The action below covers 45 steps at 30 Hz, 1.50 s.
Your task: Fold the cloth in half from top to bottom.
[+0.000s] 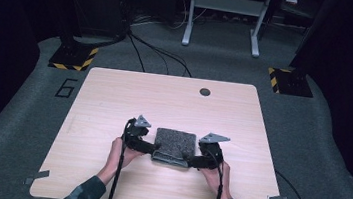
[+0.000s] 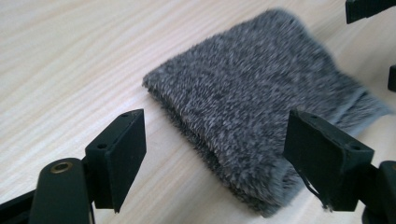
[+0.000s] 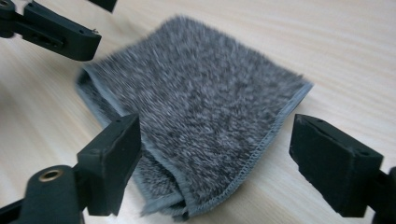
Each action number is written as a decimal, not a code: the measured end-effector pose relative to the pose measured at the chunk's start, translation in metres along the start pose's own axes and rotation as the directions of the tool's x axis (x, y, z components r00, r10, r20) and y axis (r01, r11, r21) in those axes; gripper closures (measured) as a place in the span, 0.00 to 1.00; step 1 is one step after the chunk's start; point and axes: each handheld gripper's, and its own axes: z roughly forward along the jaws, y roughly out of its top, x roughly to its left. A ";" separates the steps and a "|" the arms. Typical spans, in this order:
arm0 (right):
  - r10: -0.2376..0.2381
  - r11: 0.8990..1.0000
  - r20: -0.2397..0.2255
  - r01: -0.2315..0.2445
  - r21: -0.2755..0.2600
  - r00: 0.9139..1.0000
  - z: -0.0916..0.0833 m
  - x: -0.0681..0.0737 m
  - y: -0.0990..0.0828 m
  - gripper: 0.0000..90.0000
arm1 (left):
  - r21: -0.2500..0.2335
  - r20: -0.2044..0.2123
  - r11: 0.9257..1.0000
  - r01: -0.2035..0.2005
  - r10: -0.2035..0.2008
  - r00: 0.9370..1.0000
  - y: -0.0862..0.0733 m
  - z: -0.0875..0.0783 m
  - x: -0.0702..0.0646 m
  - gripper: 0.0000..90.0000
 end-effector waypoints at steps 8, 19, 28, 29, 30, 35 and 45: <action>-0.034 0.998 0.055 0.031 0.048 0.998 0.017 -0.002 -0.015 0.15 | 0.073 -0.060 0.994 -0.075 0.080 0.995 -0.019 0.011 -0.014 0.23; -0.031 0.999 0.027 0.030 0.021 0.999 0.010 -0.011 -0.016 0.15 | -0.006 -0.018 1.000 0.002 -0.002 1.000 -0.024 -0.001 -0.008 0.20; -0.013 1.000 0.102 0.010 0.026 0.995 0.021 -0.033 0.021 0.16 | 0.026 -0.115 1.000 0.004 -0.001 0.993 -0.001 0.013 0.014 0.20; -0.013 1.000 0.102 0.010 0.026 0.995 0.021 -0.033 0.021 0.16 | 0.026 -0.115 1.000 0.004 -0.001 0.993 -0.001 0.013 0.014 0.20; -0.009 0.999 0.112 0.004 0.049 0.994 0.029 -0.036 0.022 0.16 | 0.033 -0.125 0.999 0.003 0.001 0.992 -0.002 0.018 0.013 0.21; 0.009 0.997 0.111 -0.018 0.081 0.994 0.042 -0.041 0.018 0.15 | 0.068 -0.124 0.998 0.009 -0.001 0.992 -0.008 0.027 0.016 0.21; 0.030 1.000 0.099 -0.030 -0.003 0.995 0.005 -0.046 0.012 0.15 | -0.050 -0.114 0.997 0.060 -0.066 0.991 -0.016 -0.016 0.021 0.17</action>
